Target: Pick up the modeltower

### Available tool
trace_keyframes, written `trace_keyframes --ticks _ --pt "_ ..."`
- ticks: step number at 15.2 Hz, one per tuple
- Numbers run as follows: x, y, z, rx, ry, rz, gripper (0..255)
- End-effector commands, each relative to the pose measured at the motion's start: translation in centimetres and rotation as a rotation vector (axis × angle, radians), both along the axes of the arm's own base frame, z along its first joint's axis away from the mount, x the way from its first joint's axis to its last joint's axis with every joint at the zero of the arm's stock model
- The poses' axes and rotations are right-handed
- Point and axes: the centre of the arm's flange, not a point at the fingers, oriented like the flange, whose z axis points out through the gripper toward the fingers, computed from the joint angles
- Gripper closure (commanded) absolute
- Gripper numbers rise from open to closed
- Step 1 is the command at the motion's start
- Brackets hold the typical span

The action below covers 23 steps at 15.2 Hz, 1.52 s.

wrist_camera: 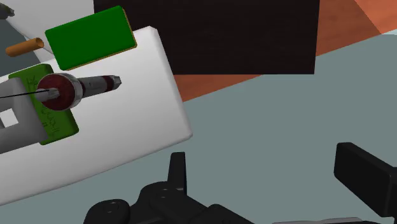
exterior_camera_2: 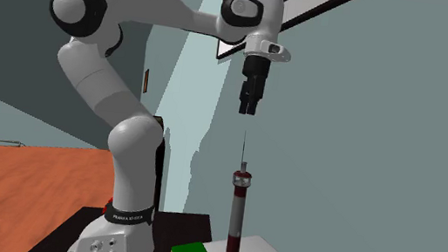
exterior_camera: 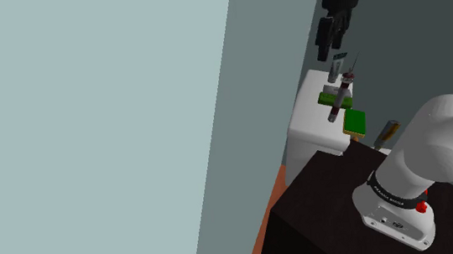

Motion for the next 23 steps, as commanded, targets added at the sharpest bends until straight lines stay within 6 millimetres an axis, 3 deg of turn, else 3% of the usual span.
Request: trace_keyframes --ticks 1,17,23 --pt "0.0 0.0 0.0 0.000 0.000 0.000 0" --pt "1.3 -17.0 -13.2 0.091 0.189 0.395 0" --pt "1.3 -17.2 -16.0 0.092 0.191 0.399 0"
